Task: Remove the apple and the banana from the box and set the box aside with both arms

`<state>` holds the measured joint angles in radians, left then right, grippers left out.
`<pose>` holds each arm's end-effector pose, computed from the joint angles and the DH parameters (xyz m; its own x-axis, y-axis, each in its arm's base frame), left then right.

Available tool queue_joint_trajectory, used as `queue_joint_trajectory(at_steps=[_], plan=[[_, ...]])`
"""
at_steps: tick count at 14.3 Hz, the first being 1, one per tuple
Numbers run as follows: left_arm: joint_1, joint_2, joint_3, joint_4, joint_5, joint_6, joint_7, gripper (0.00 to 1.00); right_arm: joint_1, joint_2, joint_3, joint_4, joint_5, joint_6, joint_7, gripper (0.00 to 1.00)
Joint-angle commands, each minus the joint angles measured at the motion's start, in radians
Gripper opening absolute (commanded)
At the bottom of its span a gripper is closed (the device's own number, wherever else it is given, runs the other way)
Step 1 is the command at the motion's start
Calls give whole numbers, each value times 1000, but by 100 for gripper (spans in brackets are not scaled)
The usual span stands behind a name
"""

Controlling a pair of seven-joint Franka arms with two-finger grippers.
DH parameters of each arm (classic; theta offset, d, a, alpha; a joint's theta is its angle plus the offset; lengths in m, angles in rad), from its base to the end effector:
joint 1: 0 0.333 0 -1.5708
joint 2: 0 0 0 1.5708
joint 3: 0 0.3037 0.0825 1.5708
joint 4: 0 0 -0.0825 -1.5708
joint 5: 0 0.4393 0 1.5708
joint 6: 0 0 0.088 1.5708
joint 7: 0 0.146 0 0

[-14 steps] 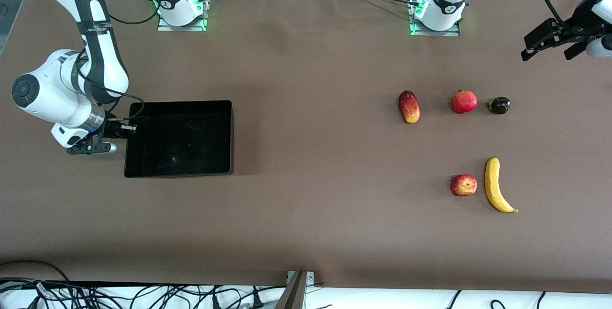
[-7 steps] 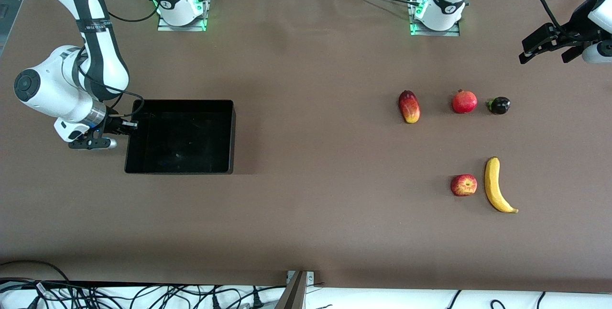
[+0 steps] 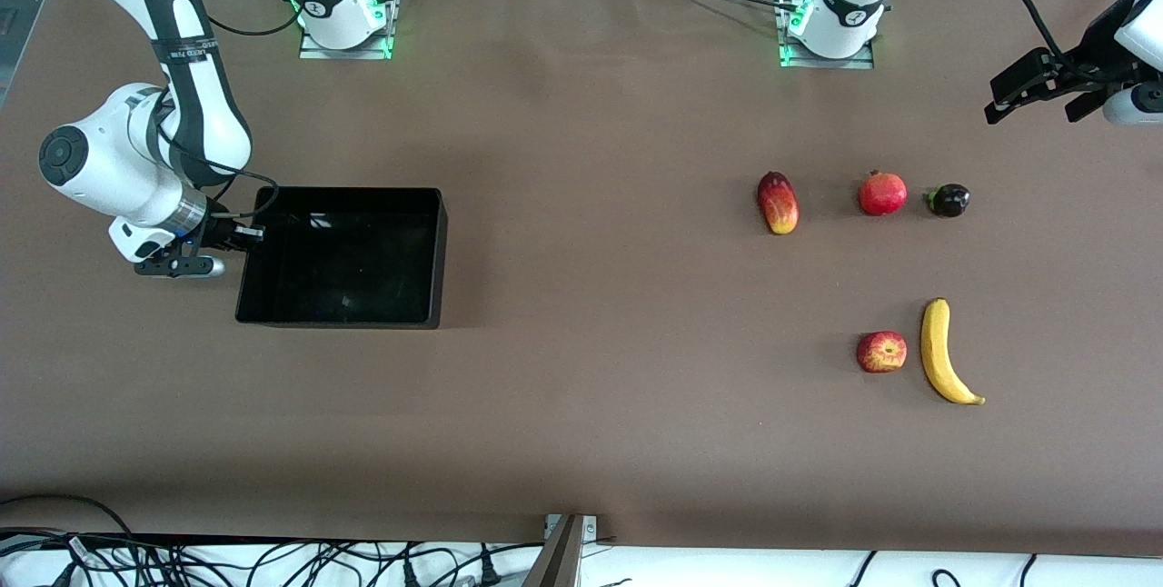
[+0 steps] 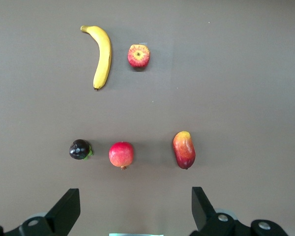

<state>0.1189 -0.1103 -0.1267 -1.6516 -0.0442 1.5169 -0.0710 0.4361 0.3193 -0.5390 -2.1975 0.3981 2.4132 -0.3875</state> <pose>0.5698 -0.0142 0.5908 0.9977 0.0619 -0.0273 0.0626 -0.9976 0.0284 0.5768 -0.0624 0.1595 0.9999 -0.0007 -0.0120 -0.0019 -0.9950 -0.1003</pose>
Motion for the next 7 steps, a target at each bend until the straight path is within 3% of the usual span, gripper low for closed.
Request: queue_joint_trajectory(at_steps=[1,4,7], plan=[[-11,11,10,21,-8,-17,-7,100,10,-77,-16,-24,11,-31,-24,100],[-11,9,12,21,-8,-18,-9,100,16,-111,-35,21,-1,-167,-19,100],[-11,9,6,21,-8,-20,-10,100,15,-129,-55,154,-161,-322,-16,100]])
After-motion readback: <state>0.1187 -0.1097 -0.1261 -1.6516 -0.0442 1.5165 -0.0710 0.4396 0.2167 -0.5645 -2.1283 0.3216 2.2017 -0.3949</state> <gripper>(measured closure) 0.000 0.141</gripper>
